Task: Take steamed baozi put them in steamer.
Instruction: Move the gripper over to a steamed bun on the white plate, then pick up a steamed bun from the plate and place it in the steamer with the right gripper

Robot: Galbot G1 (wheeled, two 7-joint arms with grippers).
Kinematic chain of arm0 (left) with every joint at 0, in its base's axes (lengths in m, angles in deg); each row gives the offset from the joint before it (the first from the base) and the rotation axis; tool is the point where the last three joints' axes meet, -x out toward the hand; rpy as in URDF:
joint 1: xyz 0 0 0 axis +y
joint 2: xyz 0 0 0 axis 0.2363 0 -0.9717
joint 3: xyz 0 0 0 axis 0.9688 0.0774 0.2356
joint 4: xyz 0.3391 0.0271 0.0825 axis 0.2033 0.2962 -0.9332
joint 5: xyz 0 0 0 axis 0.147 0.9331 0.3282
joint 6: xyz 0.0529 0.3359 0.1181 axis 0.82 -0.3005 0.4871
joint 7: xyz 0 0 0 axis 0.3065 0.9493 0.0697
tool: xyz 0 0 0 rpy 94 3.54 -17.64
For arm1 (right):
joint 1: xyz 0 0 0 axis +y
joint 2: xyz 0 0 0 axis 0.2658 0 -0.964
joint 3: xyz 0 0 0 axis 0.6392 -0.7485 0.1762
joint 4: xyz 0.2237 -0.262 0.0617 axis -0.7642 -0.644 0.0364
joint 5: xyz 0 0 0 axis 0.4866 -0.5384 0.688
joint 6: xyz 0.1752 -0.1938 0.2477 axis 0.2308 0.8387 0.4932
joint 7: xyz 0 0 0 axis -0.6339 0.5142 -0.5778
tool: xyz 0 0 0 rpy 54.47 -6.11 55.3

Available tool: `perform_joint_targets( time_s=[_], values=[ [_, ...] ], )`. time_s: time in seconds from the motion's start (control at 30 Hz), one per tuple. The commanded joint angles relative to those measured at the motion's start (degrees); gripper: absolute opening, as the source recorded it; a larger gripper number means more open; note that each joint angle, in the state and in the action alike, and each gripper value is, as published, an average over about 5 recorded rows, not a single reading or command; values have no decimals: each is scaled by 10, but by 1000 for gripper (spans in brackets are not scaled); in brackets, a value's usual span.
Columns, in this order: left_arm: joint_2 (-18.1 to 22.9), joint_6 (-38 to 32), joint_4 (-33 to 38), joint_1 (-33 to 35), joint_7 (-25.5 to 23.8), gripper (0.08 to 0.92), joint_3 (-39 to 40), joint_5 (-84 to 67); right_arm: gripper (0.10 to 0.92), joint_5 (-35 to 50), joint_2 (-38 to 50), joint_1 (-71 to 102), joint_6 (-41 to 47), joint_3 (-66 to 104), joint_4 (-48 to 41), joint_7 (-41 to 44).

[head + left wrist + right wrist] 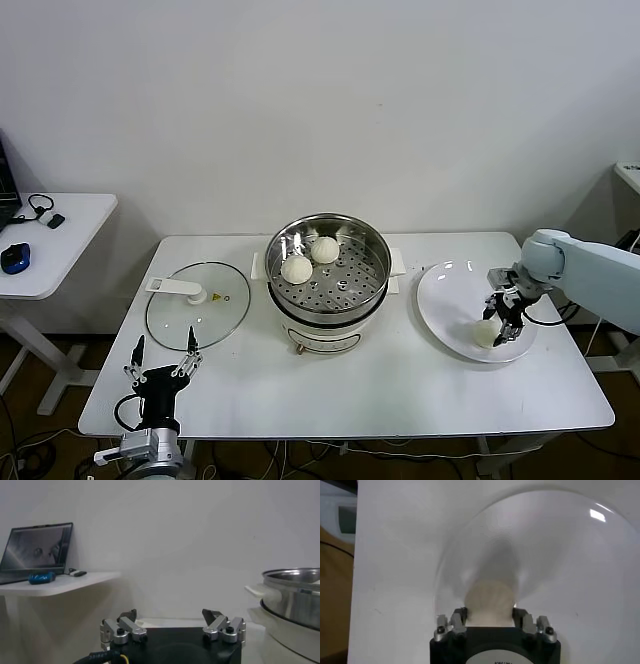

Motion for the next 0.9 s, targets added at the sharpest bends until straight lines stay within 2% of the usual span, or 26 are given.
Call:
perform_joint_targets(
  time_s=[0.03, 0.33, 0.67, 0.9],
  values=[
    [6, 1, 2, 1, 0, 823, 0, -1, 554, -1, 1, -7, 1, -2, 10, -1],
    [2, 0, 4, 3, -1, 823, 1, 0, 543, 56, 0, -190, -28, -135, 96, 3],
    [-1, 4, 10, 2, -2, 823, 3, -2, 545, 132, -62, -392, -60, -229, 216, 17],
    [-1, 4, 19, 5, -3, 823, 3, -5, 548, 186, -134, -456, -65, -210, 224, 25]
  ],
)
